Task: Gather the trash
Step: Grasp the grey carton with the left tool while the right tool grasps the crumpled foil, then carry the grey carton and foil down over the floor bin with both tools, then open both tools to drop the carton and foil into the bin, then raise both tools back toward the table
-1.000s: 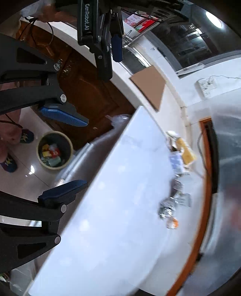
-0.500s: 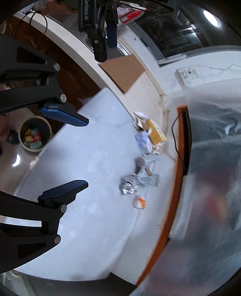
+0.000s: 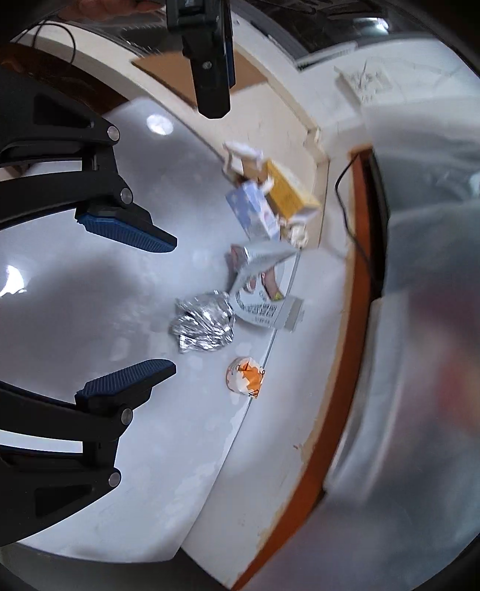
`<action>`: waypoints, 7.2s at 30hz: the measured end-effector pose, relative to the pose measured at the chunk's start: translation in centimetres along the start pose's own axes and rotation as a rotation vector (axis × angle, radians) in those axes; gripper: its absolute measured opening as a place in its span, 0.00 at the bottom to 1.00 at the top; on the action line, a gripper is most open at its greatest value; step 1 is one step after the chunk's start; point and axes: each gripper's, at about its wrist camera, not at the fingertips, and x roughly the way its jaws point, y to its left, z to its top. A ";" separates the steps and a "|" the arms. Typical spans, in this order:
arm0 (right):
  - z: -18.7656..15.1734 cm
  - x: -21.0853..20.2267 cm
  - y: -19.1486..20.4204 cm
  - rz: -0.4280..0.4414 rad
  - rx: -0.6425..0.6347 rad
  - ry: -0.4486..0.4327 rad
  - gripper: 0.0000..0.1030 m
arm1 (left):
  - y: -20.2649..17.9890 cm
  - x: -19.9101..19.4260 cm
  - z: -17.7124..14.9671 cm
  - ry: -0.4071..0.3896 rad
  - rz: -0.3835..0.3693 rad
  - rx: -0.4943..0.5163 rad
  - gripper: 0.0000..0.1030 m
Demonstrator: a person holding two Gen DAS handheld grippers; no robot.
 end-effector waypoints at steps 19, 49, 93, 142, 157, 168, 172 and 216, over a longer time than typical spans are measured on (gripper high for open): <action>2.4 11.9 -1.8 -0.001 0.017 0.109 0.62 | -0.7 15.2 7.5 0.113 -0.018 -0.079 0.76; -0.9 3.5 -1.7 0.100 0.140 0.048 0.60 | 0.0 7.5 3.5 -0.061 0.020 -0.104 0.31; -25.7 -7.5 16.8 0.361 -0.277 0.246 0.60 | 9.1 -9.8 -34.8 -0.038 0.317 -0.227 0.31; -43.0 31.2 18.7 0.187 -0.168 0.546 0.61 | 18.5 28.7 -40.9 0.220 0.318 -0.119 0.62; -40.9 29.1 19.9 0.228 -0.175 0.541 0.76 | 18.4 22.3 -40.7 0.207 0.338 -0.184 0.62; -35.6 19.4 20.1 0.243 -0.171 0.513 0.76 | 14.9 12.0 -38.7 0.184 0.354 -0.168 0.62; -33.5 13.9 20.1 0.255 -0.186 0.497 0.76 | 12.7 7.1 -37.9 0.157 0.371 -0.137 0.62; -4.5 -17.8 10.9 0.233 -0.216 -0.127 0.76 | 3.8 -20.8 -16.0 -0.246 0.450 -0.024 0.62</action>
